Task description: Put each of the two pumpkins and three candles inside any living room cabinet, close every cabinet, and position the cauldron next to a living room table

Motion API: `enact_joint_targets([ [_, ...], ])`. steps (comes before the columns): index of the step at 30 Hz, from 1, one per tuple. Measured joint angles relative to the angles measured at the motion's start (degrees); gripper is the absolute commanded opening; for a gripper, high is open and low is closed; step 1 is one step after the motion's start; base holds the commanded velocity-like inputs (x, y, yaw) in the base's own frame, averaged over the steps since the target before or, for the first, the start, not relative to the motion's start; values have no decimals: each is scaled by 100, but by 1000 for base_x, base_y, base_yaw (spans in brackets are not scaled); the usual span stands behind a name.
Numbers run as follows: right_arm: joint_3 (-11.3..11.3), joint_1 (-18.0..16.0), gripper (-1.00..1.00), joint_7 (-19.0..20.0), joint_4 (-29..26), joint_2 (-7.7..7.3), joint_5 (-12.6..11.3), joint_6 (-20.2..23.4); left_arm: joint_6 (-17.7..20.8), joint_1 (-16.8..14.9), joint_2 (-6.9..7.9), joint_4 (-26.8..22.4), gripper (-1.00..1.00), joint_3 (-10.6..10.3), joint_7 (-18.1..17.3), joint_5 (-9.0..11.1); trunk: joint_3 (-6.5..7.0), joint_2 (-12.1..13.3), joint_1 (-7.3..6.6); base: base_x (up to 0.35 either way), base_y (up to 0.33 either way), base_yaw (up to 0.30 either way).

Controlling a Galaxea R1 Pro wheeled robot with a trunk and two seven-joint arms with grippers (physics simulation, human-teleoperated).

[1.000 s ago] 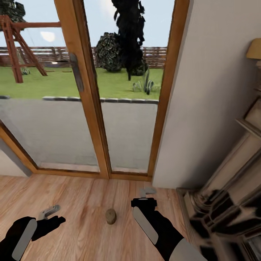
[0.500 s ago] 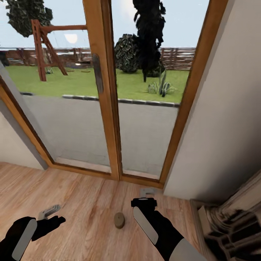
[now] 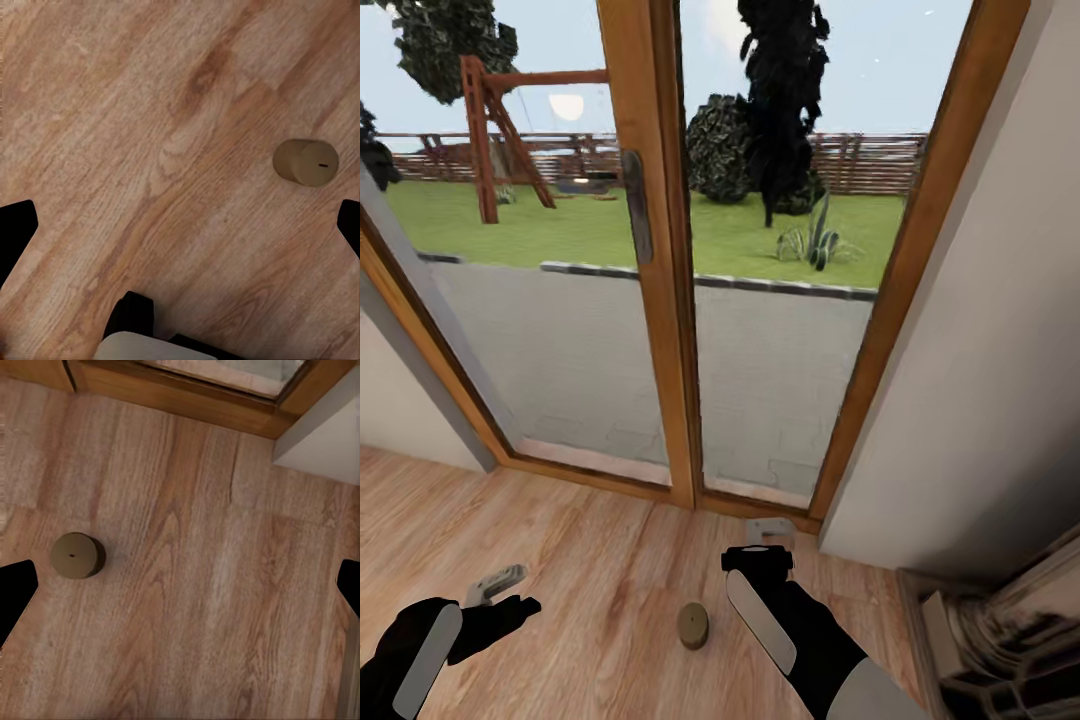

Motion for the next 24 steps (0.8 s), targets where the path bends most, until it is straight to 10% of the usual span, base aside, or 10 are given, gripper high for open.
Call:
enact_joint_targets([
  [24, 304, 0, 100, -11, 11, 0, 8, 3, -14, 0, 0, -6, 100, 6, -11, 17, 108, 0, 0, 56, 0, 255],
])
